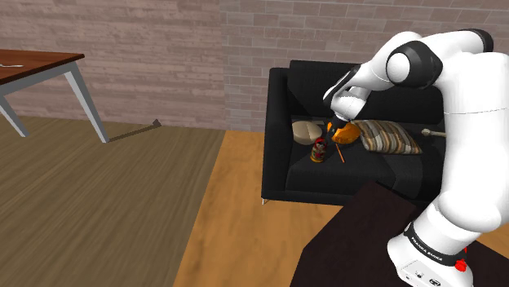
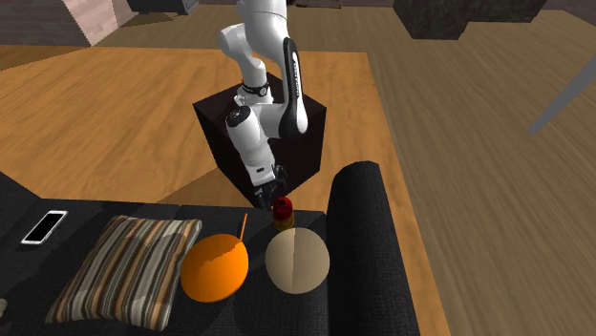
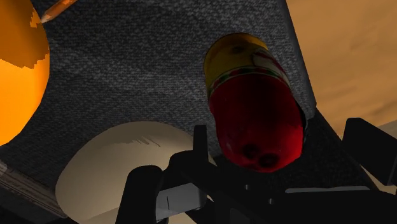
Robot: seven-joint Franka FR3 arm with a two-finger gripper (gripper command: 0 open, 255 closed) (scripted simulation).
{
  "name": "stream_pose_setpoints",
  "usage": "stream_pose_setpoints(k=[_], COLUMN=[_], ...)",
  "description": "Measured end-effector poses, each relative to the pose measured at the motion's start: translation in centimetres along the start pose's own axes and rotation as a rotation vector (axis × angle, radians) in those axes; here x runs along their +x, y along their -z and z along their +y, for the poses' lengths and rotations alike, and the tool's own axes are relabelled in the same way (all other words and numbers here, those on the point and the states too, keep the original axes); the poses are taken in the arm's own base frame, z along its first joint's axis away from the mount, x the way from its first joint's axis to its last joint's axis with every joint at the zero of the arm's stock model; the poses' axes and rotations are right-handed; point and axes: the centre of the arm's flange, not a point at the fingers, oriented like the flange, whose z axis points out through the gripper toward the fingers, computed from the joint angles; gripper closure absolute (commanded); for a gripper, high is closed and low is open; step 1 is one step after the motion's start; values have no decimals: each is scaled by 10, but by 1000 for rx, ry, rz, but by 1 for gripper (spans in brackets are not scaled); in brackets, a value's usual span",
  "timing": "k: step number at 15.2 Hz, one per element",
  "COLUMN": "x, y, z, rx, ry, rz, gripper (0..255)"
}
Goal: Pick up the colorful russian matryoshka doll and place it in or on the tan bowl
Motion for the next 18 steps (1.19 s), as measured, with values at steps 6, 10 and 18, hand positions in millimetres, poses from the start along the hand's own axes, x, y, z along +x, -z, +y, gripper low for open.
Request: stream_pose_setpoints(k=[6,10,18], x=[0,0,0], y=[-19,-20,-19], z=[0,0,1], rx=[0,0,0], ry=[0,0,0], rz=[0,0,1], gripper=[0,255,255])
